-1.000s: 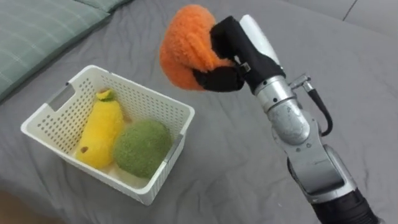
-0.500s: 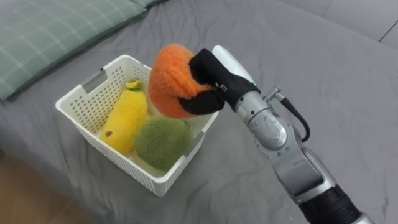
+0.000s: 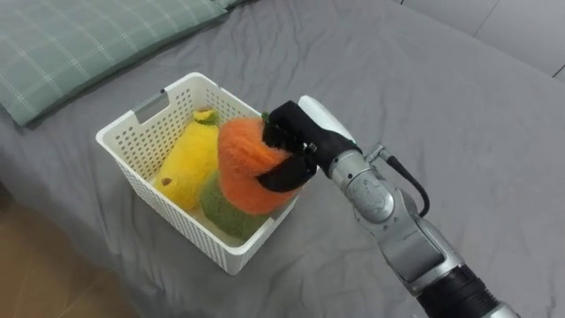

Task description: Collect toys from the bed

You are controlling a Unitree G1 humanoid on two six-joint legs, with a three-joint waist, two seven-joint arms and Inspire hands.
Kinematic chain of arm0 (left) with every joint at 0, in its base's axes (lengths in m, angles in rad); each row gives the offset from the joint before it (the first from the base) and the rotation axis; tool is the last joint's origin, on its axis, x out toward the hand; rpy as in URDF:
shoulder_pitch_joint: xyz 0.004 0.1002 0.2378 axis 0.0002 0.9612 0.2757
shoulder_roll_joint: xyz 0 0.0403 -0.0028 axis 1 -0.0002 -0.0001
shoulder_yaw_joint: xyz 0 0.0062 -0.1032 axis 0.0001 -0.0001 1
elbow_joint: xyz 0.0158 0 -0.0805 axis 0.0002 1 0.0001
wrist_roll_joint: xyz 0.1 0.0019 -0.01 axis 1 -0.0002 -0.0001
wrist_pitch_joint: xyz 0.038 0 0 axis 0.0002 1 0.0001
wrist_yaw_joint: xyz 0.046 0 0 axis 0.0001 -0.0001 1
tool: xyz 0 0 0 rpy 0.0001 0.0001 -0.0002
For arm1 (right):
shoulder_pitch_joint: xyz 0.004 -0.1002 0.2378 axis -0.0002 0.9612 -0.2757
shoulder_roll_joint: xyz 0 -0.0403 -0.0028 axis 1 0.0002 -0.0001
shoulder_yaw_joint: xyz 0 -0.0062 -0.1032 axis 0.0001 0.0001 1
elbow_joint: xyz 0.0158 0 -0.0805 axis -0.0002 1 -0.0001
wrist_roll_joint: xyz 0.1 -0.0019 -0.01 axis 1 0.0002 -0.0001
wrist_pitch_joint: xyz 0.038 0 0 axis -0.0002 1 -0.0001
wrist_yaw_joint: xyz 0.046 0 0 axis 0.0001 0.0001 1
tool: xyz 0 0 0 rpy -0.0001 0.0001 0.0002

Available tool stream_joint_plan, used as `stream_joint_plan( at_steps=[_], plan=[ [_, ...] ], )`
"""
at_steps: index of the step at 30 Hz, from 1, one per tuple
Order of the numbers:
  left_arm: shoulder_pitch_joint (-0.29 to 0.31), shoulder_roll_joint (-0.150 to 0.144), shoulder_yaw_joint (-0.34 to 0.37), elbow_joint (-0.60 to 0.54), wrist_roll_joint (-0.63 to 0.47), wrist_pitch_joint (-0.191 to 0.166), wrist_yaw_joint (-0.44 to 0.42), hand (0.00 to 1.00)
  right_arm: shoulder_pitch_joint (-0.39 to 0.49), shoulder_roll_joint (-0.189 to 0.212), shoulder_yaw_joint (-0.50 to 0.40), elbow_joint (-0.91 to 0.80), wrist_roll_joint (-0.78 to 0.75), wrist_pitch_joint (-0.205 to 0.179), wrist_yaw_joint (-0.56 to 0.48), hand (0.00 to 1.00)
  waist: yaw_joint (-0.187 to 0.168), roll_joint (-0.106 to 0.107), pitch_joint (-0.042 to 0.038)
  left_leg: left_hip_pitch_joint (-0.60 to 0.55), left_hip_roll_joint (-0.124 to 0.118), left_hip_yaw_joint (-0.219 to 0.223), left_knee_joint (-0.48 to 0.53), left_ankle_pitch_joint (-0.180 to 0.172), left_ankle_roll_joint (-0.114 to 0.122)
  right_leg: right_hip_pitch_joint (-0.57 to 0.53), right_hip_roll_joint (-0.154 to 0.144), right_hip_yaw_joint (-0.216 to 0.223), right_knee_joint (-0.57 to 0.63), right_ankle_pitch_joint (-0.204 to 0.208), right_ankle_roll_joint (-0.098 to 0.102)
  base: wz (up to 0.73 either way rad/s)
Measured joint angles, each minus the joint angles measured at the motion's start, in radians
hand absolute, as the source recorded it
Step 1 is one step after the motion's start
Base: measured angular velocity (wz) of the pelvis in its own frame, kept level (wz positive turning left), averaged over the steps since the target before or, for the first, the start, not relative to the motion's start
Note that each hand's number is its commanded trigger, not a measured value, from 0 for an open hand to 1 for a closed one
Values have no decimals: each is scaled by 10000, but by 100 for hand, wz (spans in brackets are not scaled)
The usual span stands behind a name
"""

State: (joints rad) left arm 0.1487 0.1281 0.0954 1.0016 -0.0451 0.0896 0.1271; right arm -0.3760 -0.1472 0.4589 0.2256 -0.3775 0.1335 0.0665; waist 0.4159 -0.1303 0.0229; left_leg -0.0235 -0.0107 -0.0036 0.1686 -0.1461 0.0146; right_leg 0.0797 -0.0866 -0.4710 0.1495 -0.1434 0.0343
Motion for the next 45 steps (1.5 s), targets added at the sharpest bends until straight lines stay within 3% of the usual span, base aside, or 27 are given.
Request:
stream_joint_plan(
  at_steps=[9,32,38,41,45],
  plan=[
    [-128,-12,-3,-3,0,-1,13,0,0,-14,1,4,-197,-4,-18,0,4,49,24,-5,-2,35,18,29,4,-86,-5,29,1,0,0,0],
    [-130,-16,1,-5,-12,-3,205,0,-1,-55,-1,6,-197,-4,-19,0,1,127,-15,-4,0,56,16,31,5,-99,-6,44,1,0,0,0],
    [-128,-72,18,3,-45,-83,216,0,0,-128,-121,4,-147,-38,-40,0,-153,124,-17,3,-1,86,-2,32,6,-93,-1,147,2,0,0,0],
    [-83,-118,35,-7,-46,-110,220,0,17,-208,-205,-15,68,-93,-42,0,-400,130,-13,3,-3,97,18,34,10,-58,-6,157,7,1,2,0],
    [-25,-167,72,-5,-36,-176,214,0,30,-329,-1101,-75,389,-251,-264,0,-742,233,22,47,14,268,-17,32,13,-63,-7,284,17,2,2,-7]
  ],
)
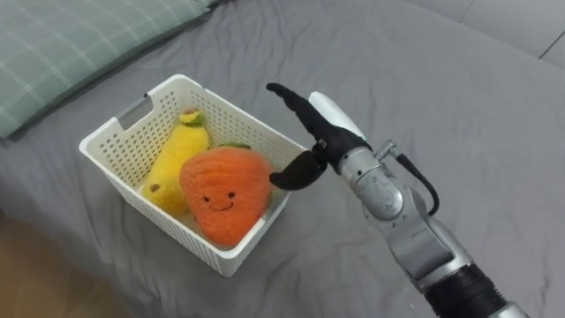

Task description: Collect toys from the bed

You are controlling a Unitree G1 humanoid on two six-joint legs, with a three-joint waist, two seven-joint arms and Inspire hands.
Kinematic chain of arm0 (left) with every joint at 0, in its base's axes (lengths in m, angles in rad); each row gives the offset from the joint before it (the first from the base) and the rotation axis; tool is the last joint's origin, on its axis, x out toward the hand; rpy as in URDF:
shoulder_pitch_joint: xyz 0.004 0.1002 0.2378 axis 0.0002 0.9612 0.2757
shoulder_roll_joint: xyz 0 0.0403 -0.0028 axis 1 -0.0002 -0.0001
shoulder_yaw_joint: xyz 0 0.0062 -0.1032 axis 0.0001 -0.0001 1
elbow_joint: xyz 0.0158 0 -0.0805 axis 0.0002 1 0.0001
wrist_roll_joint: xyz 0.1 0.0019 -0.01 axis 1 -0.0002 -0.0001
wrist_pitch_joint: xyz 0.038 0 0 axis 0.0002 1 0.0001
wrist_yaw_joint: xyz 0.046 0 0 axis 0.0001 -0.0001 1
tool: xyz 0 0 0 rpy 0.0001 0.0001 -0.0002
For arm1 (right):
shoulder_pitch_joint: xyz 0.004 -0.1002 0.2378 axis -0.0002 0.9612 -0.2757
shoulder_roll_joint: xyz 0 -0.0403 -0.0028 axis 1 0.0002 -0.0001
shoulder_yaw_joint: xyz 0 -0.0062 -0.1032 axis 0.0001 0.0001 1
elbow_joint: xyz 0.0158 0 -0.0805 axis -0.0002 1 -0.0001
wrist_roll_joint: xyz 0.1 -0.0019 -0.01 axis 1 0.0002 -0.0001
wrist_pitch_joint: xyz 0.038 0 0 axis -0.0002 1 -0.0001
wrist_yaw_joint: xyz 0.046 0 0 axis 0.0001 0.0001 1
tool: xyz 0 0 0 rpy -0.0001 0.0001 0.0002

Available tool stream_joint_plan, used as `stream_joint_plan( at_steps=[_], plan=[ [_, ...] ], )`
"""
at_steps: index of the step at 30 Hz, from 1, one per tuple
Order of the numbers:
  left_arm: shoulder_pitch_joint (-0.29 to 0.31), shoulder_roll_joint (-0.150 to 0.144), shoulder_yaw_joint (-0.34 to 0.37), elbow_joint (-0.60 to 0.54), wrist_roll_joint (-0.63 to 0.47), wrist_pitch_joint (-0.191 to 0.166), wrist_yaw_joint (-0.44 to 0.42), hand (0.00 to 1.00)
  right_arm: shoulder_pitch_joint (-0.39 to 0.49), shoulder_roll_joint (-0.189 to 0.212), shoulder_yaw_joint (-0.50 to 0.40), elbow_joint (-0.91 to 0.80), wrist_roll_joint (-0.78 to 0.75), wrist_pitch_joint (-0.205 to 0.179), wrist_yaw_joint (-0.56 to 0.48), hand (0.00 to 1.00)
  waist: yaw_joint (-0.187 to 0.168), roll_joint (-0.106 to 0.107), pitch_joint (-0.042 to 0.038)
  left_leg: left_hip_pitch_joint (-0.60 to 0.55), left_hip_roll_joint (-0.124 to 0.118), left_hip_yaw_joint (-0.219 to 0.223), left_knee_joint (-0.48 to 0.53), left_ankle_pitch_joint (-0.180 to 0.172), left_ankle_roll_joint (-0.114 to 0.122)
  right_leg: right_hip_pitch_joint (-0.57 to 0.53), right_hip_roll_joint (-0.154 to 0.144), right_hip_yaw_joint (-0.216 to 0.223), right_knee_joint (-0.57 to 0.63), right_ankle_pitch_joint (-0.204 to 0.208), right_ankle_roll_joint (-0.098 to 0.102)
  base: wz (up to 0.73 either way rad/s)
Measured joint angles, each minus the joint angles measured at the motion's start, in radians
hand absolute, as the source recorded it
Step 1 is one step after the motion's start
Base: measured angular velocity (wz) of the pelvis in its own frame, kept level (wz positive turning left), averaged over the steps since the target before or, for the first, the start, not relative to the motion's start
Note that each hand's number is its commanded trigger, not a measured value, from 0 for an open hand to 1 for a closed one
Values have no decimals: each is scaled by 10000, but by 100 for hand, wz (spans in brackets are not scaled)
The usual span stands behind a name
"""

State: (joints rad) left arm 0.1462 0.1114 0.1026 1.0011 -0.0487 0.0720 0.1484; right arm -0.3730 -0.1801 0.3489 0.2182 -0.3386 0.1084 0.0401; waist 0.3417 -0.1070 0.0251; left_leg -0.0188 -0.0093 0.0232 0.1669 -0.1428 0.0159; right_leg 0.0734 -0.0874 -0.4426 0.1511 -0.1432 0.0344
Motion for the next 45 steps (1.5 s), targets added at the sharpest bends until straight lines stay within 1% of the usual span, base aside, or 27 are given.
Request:
stream_joint_plan(
  at_steps=[2,4,5,6,7,8,10,11,12,13,14,15,17,18,20,22,25,27,30,32,33,36,38,39,41,42,45],
  plan=[
    [89,-3,20,2,-2,-48,-3,0,31,-167,-369,-206,84,-107,-174,0,-144,55,-10,80,16,83,-17,-2,3,-31,2,116,13,1,-1,-19],
    [221,-26,35,-10,2,-78,-46,0,303,-326,-990,-661,309,-307,-326,0,-415,164,-58,216,33,282,-62,-9,13,-20,20,303,20,7,7,-19],
    [271,-27,83,-35,-4,-87,-47,0,446,-382,-1128,-806,380,-384,-412,0,-475,188,-70,257,36,319,-85,-9,13,-6,21,334,15,8,8,-14],
    [403,-18,229,-114,-15,-110,-34,0,721,-463,-1385,-988,447,-558,-542,0,-705,200,-106,299,40,356,-112,-9,14,18,22,348,13,9,9,-12],
    [498,-18,349,-138,-27,-159,-21,0,1022,-593,-1558,-1193,440,-562,-653,0,-932,218,-135,313,55,439,-136,-10,15,13,25,393,14,9,10,-13],
    [513,-26,413,-138,-23,-166,-22,0,1196,-651,-1682,-1300,426,-563,-671,0,-1017,228,-140,326,67,517,-149,-15,17,-10,31,460,14,10,10,-21],
    [537,-21,508,-73,-28,-321,-13,0,1907,-789,-2244,-1671,838,-565,-700,0,-1401,270,-146,353,148,660,-183,-27,26,-36,42,612,27,13,8,-20],
    [549,-19,533,-55,-28,-377,-13,0,2031,-825,-2371,-1710,972,-569,-709,0,-1486,284,-152,407,166,714,-198,-31,27,-37,47,659,33,14,7,-27],
    [597,-32,619,38,-28,-477,-13,0,2242,-864,-2715,-1716,1089,-615,-710,0,-1689,314,-168,530,205,896,-243,-60,21,-40,78,837,43,24,-2,-41],
    [610,-42,696,73,-44,-557,-25,0,2388,-886,-3034,-1715,1147,-646,-730,0,-1776,369,-200,619,246,1095,-301,-83,17,-36,103,975,58,37,-9,-48],
    [659,-45,728,136,-70,-597,-28,0,2438,-910,-3179,-1715,1214,-651,-741,0,-1836,397,-220,684,258,1172,-347,-88,12,-38,118,1060,66,46,-14,-43],
    [697,-48,820,267,-92,-639,-28,0,2508,-939,-3485,-1714,1466,-662,-754,0,-2023,422,-235,766,283,1292,-352,-118,1,-33,141,1178,92,48,-16,-39],
    [695,-50,893,334,-97,-651,-40,0,2660,-940,-3940,-1715,1814,-669,-813,0,-2325,427,-239,854,323,1423,-355,-159,-21,-48,177,1332,160,49,-19,-24],
    [649,-60,886,336,-83,-650,-55,0,2744,-925,-4219,-1717,2009,-669,-843,0,-2566,425,-243,852,329,1438,-354,-163,-23,-69,182,1365,166,49,-20,-12],
    [604,-71,889,372,-54,-638,-72,0,2811,-927,-4567,-1687,2321,-670,-966,0,-2800,437,-242,842,350,1582,-355,-166,-24,-147,189,1420,179,57,-33,-17],
    [592,-40,915,393,-58,-459,-55,0,3099,-943,-4899,-1600,2575,-676,-1141,0,-3091,422,-253,885,383,1732,-355,-174,-38,-220,220,1553,192,78,-65,-17],
    [699,-21,933,384,-55,-276,-73,0,3666,-950,-5271,-1172,2742,-681,-1189,0,-3196,446,-250,991,433,1942,-368,-243,-67,-197,299,1870,193,80,-69,-21],
    [806,20,928,385,-88,-241,-66,0,3866,-937,-5310,-534,2858,-672,-1341,0,-3371,442,-253,1005,448,1975,-368,-266,-83,-180,327,1934,194,80,-69,-11],
    [884,8,1105,367,-98,-213,-73,0,4496,-904,-5506,38,3170,-642,-1494,0,-3445,470,-240,1010,491,2152,-360,-291,-102,-237,365,2018,170,84,-78,-13],
    [911,0,1211,371,-100,-187,-67,0,4734,-898,-5715,515,3448,-645,-1586,0,-3537,477,-240,1026,491,2171,-349,-306,-111,-237,375,2082,153,75,-85,-5],
    [961,1,1218,400,-116,-185,-42,0,4761,-897,-5795,999,3555,-651,-1704,0,-3658,474,-238,1044,486,2172,-343,-312,-114,-236,377,2101,158,64,-90,-6],
    [1009,10,1312,520,-261,-186,-40,0,4879,-843,-6129,2239,4042,-656,-1845,0,-3741,491,-235,1152,487,2244,-355,-337,-131,-205,399,2209,160,43,-92,-8],
    [1065,35,1318,518,-277,-186,-29,0,4960,-831,-6160,3192,4079,-770,-1921,0,-3833,454,-232,1180,489,2248,-358,-353,-138,-213,404,2201,159,10,-86,0],
    [1113,65,1316,517,-271,-186,-14,0,4961,-819,-6151,4026,4111,-779,-1915,0,-3862,422,-256,1186,492,2247,-357,-358,-146,-169,414,2202,160,1,-94,0],
    [1180,132,1319,515,-235,-186,-23,0,5003,-766,-6151,5178,4138,-763,-1886,0,-3878,386,-248,1206,490,2248,-356,-363,-156,-124,430,2204,155,-2,-99,0],
    [1193,164,1361,516,-204,-188,-34,0,5053,-748,-6154,5839,4148,-769,-1841,0,-3877,383,-223,1268,489,2249,-359,-366,-160,-66,433,2199,130,-2,-100,0],
    [1189,188,1535,591,-206,-212,-39,0,5078,-681,-6130,7696,4521,-774,-1592,0,-3792,363,-233,1355,516,2247,-363,-414,-195,73,470,2207,13,-11,-108,0]
  ],
)
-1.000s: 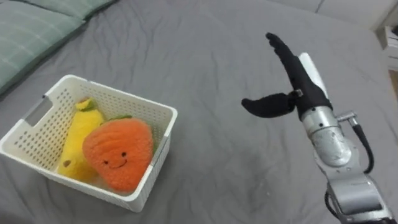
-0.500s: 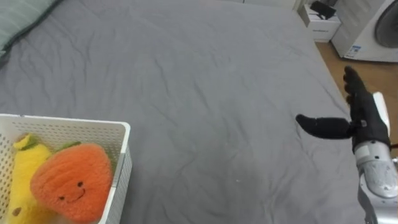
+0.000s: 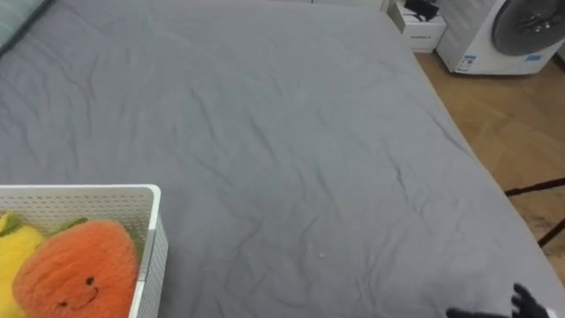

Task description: Collect toys from the bed

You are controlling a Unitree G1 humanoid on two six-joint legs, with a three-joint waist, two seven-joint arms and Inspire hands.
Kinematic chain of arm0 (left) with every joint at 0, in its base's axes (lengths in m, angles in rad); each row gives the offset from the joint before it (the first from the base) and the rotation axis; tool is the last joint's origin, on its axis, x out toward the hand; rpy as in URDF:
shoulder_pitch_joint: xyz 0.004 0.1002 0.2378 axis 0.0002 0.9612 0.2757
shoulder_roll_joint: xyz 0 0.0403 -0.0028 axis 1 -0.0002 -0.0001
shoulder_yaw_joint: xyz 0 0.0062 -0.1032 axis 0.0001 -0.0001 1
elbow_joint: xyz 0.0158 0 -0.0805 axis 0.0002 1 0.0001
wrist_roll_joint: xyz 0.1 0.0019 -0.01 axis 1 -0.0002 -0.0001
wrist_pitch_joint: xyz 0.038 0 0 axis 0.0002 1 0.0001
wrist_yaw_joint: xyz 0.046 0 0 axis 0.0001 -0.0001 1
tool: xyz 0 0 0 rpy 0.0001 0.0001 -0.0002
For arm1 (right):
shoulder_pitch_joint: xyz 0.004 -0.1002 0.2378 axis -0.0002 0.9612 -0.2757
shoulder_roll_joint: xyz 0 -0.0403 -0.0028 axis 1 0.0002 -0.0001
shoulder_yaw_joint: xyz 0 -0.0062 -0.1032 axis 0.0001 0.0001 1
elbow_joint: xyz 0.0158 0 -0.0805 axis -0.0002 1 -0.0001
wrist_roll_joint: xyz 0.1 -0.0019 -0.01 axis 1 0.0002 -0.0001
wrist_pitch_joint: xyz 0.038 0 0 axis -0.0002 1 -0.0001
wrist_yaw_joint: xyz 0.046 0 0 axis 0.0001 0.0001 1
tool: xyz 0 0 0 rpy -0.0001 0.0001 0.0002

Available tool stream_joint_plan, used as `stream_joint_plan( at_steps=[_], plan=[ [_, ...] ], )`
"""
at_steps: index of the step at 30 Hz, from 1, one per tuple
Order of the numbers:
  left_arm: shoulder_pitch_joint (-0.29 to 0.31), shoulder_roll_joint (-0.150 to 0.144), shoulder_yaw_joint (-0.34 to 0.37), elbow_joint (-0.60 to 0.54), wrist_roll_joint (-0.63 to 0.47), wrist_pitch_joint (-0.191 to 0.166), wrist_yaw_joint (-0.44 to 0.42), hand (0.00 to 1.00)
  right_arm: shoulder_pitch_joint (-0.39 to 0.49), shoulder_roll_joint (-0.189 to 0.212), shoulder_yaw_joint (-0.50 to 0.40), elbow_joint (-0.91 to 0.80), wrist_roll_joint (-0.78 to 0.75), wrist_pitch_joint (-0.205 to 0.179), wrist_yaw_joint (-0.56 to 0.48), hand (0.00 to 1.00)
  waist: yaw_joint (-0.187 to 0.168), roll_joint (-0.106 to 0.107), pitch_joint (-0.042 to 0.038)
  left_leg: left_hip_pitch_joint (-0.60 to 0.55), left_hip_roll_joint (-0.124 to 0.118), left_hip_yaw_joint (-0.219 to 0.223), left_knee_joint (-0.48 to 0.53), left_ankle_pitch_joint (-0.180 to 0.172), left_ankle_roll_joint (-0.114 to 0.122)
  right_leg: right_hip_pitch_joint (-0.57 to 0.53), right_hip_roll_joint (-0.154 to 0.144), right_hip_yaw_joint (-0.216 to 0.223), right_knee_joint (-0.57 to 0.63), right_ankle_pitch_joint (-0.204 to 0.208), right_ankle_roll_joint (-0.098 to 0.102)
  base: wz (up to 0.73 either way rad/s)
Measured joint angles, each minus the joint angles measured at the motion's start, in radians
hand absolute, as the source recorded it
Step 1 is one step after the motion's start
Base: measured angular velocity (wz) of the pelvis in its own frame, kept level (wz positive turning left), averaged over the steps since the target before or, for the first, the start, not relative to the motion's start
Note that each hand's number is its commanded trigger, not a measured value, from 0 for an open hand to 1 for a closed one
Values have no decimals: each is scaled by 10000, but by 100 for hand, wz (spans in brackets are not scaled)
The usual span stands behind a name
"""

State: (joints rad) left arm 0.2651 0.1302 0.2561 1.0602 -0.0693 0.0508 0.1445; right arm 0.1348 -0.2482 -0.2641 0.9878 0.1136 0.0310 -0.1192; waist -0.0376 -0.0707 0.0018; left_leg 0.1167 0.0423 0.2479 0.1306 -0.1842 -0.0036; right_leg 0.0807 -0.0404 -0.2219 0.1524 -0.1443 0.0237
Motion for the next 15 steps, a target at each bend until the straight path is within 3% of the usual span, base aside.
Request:
stream_joint_plan(
  at_steps=[5,6,10,15],
  plan=[
    [-56,-3,-31,4,2,-32,-4,0,49,381,235,1503,143,10,396,0,195,22,1,0,13,3,31,-16,-13,-43,22,52,6,-23,-14,-2],
    [-19,-7,-42,5,8,-77,-2,0,70,479,417,1536,242,-4,477,0,187,95,38,4,14,1,31,-16,-15,-2,29,1,-7,-20,-17,3],
    [-51,-61,-63,26,-30,-175,34,0,-8,957,854,2021,1130,-263,679,0,204,125,30,5,12,-88,46,-23,-23,73,25,-129,-51,-15,-19,7],
    [-77,-195,-111,210,-44,-397,210,0,8,1020,1226,2333,1440,-624,686,0,275,253,12,-31,25,-155,38,-35,-36,91,32,-218,-151,1,-35,3]
  ],
)
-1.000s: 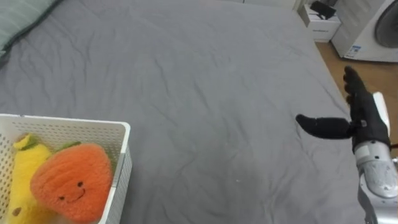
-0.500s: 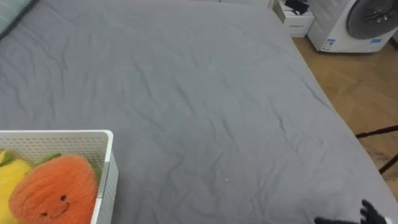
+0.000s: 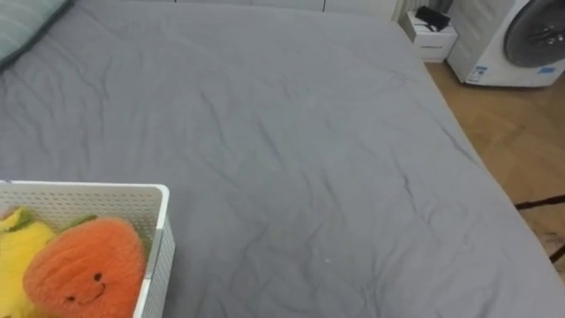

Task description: Collect toys from the bed

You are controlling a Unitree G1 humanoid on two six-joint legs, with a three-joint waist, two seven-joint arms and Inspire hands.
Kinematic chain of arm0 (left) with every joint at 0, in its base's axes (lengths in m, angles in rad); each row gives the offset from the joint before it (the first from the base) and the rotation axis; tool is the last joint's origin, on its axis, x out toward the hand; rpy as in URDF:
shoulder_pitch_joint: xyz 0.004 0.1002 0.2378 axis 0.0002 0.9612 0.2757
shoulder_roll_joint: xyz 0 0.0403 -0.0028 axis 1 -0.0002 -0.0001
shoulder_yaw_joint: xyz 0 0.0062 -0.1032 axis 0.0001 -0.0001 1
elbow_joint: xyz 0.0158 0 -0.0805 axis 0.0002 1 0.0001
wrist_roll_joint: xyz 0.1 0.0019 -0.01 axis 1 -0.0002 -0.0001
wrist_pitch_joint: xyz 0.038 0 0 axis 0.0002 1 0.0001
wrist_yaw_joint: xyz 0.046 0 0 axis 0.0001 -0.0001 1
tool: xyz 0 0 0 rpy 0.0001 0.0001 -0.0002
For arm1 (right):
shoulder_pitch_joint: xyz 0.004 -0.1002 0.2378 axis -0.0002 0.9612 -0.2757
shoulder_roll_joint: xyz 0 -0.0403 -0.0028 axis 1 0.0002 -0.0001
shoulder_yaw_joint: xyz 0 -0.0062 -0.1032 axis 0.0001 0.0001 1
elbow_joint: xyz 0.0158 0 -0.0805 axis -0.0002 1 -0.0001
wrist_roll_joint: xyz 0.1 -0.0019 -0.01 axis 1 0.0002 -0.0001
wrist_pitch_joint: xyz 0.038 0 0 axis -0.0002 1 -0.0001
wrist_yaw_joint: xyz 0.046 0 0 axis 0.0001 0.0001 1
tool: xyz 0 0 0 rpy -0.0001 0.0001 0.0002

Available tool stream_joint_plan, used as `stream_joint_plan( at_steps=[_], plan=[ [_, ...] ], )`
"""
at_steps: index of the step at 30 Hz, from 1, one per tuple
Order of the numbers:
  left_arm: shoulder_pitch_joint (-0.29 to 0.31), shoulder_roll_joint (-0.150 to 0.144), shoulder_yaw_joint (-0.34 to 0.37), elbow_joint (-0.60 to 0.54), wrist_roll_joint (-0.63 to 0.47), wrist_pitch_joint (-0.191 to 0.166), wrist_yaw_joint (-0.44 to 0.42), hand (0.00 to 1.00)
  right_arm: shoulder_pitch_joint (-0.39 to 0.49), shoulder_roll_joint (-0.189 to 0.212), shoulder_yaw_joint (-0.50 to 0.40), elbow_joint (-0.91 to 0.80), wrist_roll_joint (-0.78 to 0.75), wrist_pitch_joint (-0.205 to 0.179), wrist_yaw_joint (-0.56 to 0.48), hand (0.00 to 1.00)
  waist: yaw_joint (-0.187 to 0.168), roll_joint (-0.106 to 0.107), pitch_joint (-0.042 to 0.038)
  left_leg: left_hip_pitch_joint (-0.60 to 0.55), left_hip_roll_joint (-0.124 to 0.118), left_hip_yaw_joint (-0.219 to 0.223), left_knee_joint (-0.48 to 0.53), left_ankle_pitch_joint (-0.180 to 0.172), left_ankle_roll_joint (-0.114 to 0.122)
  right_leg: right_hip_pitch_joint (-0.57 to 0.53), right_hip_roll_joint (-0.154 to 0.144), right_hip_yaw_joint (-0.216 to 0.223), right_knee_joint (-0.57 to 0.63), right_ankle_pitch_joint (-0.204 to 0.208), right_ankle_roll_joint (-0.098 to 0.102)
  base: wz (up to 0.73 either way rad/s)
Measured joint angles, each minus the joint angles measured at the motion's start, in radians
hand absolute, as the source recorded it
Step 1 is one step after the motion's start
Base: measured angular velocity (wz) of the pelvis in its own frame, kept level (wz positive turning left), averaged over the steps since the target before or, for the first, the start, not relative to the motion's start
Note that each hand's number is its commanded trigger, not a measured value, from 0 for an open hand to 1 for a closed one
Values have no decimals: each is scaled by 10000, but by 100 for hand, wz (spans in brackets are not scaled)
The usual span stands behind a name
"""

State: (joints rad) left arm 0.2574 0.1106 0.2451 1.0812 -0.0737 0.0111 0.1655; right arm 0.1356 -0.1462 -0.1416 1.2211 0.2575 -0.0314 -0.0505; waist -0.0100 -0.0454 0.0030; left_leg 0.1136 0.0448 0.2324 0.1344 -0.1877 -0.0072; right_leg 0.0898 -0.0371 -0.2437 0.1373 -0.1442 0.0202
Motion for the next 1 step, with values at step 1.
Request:
stream_joint_plan(
  at_steps=[1],
  plan=[
    [-11,-40,-44,21,-6,-24,25,0,13,4,25,23,-6,-36,-2,0,-2,23,2,3,2,-17,-3,-2,-4,25,4,-17,-6,2,-2,0]
  ],
)
